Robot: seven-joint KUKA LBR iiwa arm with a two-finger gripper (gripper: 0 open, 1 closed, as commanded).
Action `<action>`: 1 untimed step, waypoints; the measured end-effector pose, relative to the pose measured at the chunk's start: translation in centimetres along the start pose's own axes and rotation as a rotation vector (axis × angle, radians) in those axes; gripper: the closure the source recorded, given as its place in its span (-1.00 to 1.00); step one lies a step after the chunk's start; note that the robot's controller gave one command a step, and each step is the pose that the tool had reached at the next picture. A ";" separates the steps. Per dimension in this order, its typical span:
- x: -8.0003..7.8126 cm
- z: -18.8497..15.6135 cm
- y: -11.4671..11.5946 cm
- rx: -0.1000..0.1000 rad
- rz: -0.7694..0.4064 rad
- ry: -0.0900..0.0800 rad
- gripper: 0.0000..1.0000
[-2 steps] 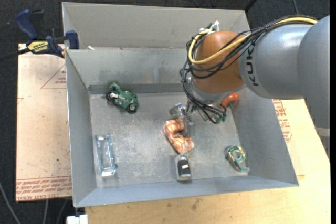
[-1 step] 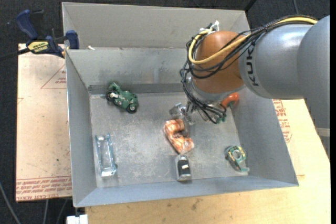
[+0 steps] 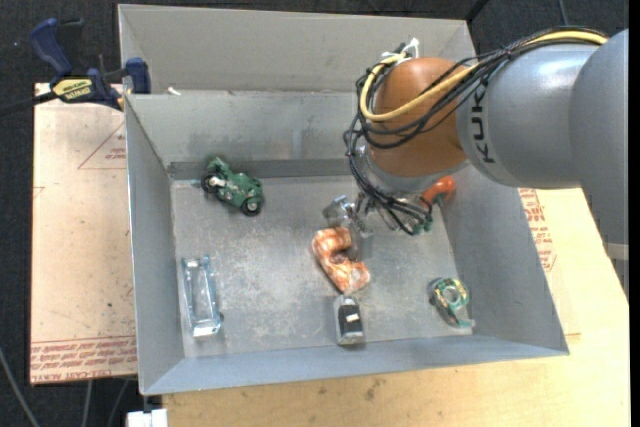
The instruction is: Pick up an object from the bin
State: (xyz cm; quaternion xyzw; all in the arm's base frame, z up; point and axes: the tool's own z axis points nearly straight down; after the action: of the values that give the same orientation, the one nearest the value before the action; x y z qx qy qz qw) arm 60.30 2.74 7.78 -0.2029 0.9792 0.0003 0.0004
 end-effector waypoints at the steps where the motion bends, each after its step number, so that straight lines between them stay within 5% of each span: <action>1: 0.1 -1.3 0.1 -0.002 0.000 0.004 1.00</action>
Offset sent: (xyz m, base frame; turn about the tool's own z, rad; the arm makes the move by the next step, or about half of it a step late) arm -0.0001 0.0001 0.0388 0.0000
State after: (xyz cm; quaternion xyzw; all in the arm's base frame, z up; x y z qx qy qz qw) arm 60.13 2.79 9.05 -0.2028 0.9792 0.0011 -0.0018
